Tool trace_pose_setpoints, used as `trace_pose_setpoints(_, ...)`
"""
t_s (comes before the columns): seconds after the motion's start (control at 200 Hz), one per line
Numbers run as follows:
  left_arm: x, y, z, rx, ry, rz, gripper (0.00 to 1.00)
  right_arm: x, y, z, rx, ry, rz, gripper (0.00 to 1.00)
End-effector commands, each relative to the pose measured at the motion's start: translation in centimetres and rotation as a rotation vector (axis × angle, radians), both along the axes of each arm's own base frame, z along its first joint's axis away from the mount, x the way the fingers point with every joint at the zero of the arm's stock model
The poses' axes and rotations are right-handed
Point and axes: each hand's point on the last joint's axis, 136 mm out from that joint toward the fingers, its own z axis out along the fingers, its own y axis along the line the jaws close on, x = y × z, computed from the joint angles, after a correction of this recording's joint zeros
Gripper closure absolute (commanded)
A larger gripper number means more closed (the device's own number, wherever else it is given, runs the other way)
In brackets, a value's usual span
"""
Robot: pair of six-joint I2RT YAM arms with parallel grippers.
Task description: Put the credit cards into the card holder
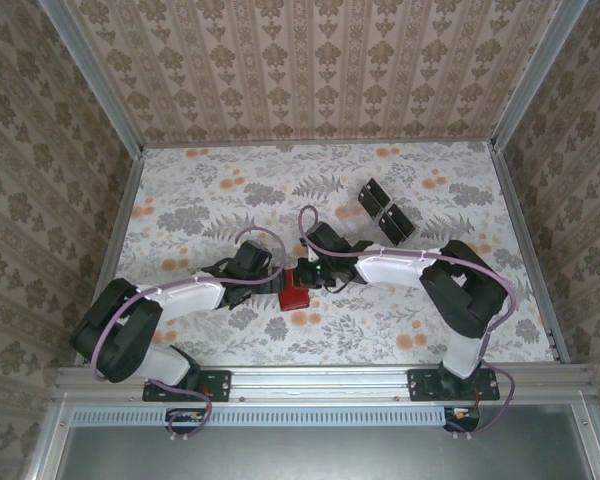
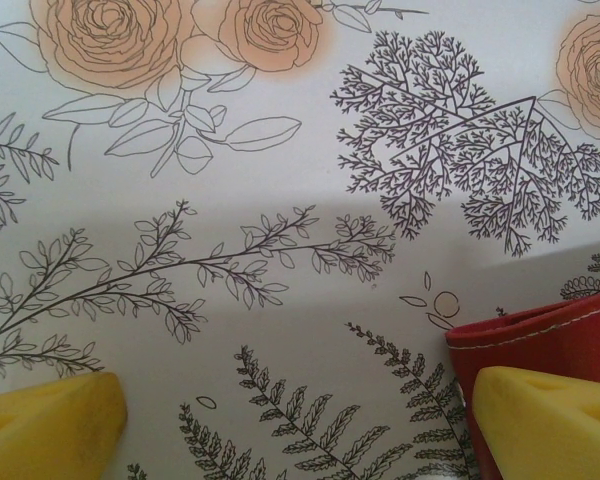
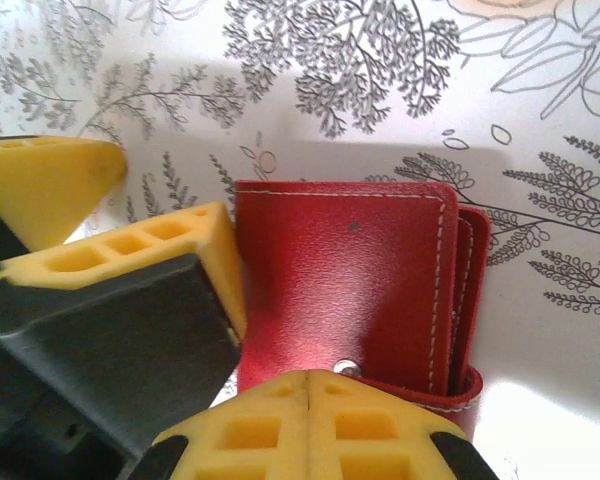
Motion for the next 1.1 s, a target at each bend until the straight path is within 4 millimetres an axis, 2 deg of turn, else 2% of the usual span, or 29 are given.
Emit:
trace_pose_setpoints(0.0,-0.8,-0.9,-1.4,-0.021,0.052,-0.040,0.00,0.4,-0.1,-0.7,-0.010,0.009,-0.010,1.00)
trace_pose_setpoints(0.36,-0.9,-1.1,-1.6,-0.022,0.057,-0.042,0.00,0.7,-0.4,-2.1,-0.021,0.028,-0.025,1.00)
trace_pose_setpoints(0.475,-0.9,-1.2,-1.5,-0.022,0.056,-0.044,0.00,0.7,-0.2,-1.8,-0.009,0.026,-0.024,1.00)
trace_pose_setpoints(0.8,-1.1,-1.2,-1.6,-0.024,0.061,-0.045,0.00,1.3,-0.2,0.9,0.030,-0.036,-0.045,1.00)
trace_pose_setpoints(1.095,-1.2,-1.3,-1.8,-0.023,0.068,-0.047,0.00,1.4,0.2,-0.2,0.034,-0.011,-0.043,1.00)
